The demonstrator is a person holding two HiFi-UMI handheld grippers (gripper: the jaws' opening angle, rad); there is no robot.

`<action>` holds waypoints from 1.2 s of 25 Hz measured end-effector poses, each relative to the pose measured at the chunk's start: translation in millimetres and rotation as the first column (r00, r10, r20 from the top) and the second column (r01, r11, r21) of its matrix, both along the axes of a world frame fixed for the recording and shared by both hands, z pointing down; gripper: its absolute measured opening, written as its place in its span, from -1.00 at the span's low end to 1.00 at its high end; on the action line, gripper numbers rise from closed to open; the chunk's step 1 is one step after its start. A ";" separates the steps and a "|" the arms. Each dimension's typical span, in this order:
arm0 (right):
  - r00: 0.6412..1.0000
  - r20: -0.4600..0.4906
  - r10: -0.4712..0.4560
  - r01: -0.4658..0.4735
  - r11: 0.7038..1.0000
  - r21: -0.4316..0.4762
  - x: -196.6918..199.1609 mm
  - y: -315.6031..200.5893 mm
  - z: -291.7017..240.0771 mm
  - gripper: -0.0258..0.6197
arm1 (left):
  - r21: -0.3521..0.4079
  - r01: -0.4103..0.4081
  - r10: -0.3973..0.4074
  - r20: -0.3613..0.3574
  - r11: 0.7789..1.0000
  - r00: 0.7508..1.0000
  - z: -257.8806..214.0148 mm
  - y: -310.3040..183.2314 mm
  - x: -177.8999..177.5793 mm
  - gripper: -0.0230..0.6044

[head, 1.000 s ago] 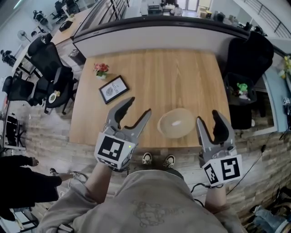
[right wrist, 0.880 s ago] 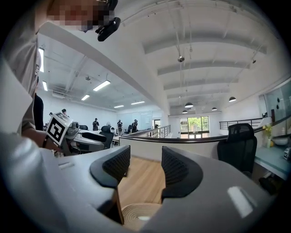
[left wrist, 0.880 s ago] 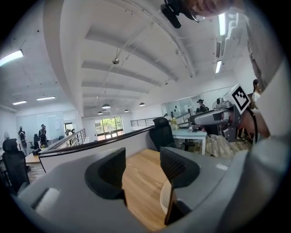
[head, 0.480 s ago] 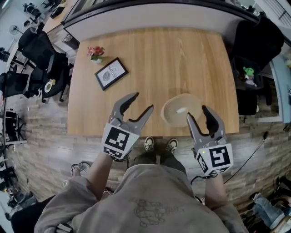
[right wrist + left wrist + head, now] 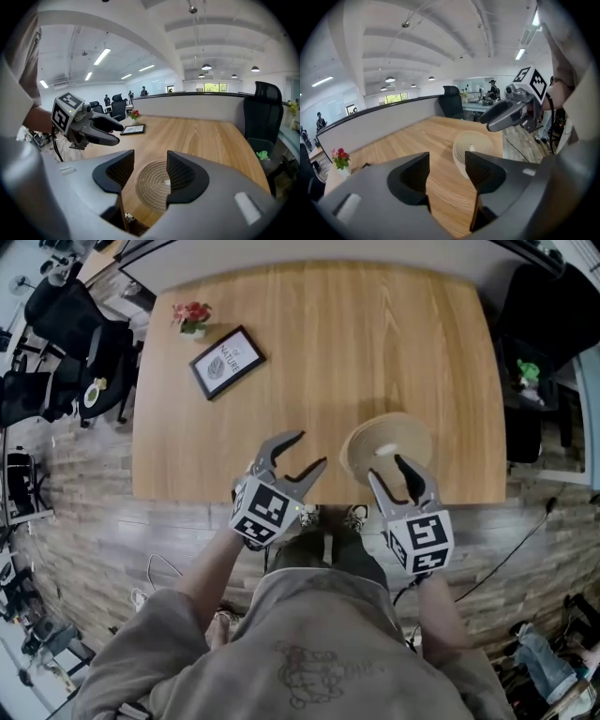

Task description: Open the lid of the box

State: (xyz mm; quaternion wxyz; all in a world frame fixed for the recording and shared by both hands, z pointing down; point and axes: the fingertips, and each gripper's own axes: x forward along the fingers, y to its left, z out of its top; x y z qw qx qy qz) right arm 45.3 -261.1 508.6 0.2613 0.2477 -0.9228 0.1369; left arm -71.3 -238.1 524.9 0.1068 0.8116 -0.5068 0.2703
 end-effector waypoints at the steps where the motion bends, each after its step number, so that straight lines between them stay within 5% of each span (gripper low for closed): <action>1: 1.000 -0.016 -0.008 0.008 1.000 -0.014 -1.3 2.7 9.5 -0.30 | -0.020 0.002 -0.002 -0.006 1.000 1.000 9.4 1.6 -0.2 -0.17; 6: 0.997 -0.059 -0.046 0.042 0.997 -0.059 -7.9 9.8 37.0 -0.30 | -0.094 -0.019 0.018 -0.005 0.995 1.000 42.0 5.0 2.8 -0.17; 16: 0.988 -0.115 -0.104 0.088 0.987 -0.132 -16.4 16.6 70.4 -0.30 | -0.230 -0.213 0.226 0.033 0.950 0.974 126.3 6.7 51.1 -0.15; 22: 0.979 -0.168 -0.113 0.089 0.986 -0.143 -12.6 19.7 89.2 -0.30 | -0.245 -0.199 0.201 -0.019 0.949 0.979 160.1 2.2 66.7 -0.14; 30: 0.977 -0.164 -0.137 0.101 0.973 -0.208 -9.3 22.0 104.3 -0.29 | -0.152 -0.233 0.214 -0.132 0.961 0.968 158.9 -8.4 80.8 -0.13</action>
